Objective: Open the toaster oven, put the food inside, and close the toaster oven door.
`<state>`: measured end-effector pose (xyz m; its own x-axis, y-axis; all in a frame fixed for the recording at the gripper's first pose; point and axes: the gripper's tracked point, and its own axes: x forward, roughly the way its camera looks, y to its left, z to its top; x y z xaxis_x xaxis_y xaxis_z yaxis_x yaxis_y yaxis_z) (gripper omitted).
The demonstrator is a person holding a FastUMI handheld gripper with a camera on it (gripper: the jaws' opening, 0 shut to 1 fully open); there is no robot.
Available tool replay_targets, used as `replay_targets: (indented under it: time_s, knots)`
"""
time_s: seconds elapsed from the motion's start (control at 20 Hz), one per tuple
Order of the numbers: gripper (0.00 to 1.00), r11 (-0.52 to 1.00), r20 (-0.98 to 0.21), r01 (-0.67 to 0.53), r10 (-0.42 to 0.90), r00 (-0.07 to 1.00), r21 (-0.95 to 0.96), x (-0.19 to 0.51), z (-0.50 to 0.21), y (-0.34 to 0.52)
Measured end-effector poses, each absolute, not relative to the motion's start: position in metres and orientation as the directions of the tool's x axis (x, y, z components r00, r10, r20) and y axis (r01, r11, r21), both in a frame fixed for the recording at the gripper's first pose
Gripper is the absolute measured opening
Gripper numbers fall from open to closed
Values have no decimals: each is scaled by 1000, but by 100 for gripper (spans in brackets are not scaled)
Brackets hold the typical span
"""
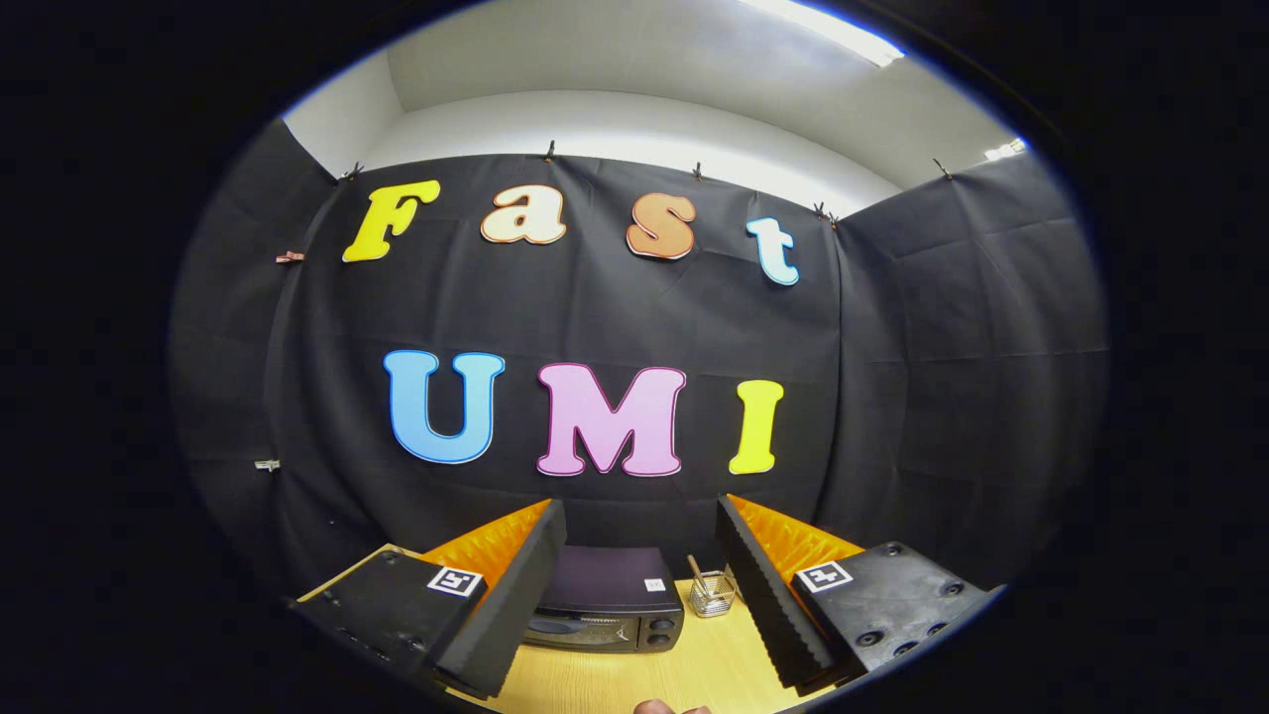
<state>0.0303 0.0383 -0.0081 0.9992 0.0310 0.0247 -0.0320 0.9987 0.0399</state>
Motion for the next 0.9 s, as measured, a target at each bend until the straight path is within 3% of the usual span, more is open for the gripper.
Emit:
replay_targets:
  time_s: [0.9]
  knots:
    - [98,998,36,-39,37,999,54,27,-3,37]
